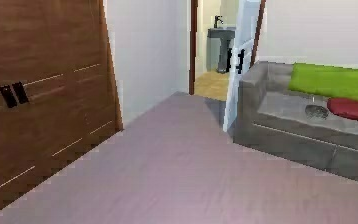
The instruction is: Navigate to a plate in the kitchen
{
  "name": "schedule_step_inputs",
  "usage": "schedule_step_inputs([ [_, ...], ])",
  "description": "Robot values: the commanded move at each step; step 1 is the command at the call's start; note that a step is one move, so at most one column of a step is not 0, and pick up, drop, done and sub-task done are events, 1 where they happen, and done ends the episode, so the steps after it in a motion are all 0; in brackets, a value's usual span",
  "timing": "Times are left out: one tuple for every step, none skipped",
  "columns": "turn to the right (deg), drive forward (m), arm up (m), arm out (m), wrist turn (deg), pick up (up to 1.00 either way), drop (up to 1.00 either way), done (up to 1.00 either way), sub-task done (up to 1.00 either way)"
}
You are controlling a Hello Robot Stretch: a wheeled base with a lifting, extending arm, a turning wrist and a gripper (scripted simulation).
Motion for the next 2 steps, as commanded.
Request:
schedule_step_inputs([
  [0.0,1.00,0.00,0.00,0.0,0.00,0.00,0.00,0.00],
  [0.0,1.00,0.00,0.00,0.0,0.00,0.00,0.00,0.00],
])
